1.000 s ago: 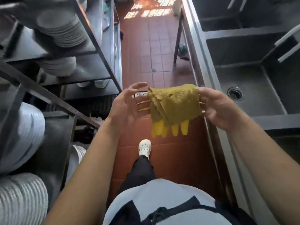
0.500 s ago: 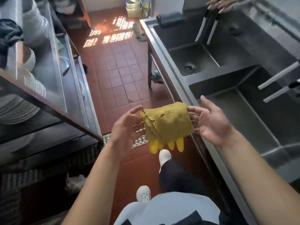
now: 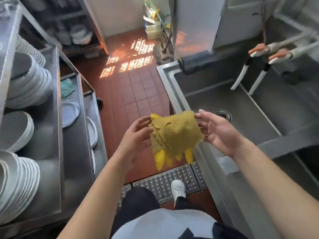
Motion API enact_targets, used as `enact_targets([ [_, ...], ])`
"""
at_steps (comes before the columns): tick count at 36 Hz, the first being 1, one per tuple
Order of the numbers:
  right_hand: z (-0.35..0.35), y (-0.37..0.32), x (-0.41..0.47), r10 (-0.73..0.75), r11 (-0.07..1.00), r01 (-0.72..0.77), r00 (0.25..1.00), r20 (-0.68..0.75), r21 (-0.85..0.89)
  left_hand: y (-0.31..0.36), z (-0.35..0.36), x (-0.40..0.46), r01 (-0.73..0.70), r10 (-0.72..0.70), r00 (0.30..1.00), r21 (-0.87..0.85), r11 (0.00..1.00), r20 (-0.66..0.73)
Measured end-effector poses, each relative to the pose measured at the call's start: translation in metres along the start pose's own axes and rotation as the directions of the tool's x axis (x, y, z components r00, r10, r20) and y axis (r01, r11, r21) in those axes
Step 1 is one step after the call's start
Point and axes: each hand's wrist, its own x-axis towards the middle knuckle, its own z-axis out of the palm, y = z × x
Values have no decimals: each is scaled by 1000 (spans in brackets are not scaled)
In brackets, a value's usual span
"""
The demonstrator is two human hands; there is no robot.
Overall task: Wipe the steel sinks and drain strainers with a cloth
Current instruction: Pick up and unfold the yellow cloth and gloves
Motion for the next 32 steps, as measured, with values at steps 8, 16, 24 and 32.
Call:
enact_targets([
  [8,-2,-70,123,-143,989,141,988,-54,-50,64,-16,142,-39,46,996,-94,995,75],
  [16,13,-128,243,-159,982,119,943,-293,-150,121,-30,298,63,-35,981,-148,987,189],
  [24,11,-234,331,-332,935,230,835,-439,-271,205,-9,405,-126,159,962,-158,979,220],
  [32,-48,-215,395,-204,964,99,870,-449,-247,154,15,466,34,-20,991,-103,994,134],
])
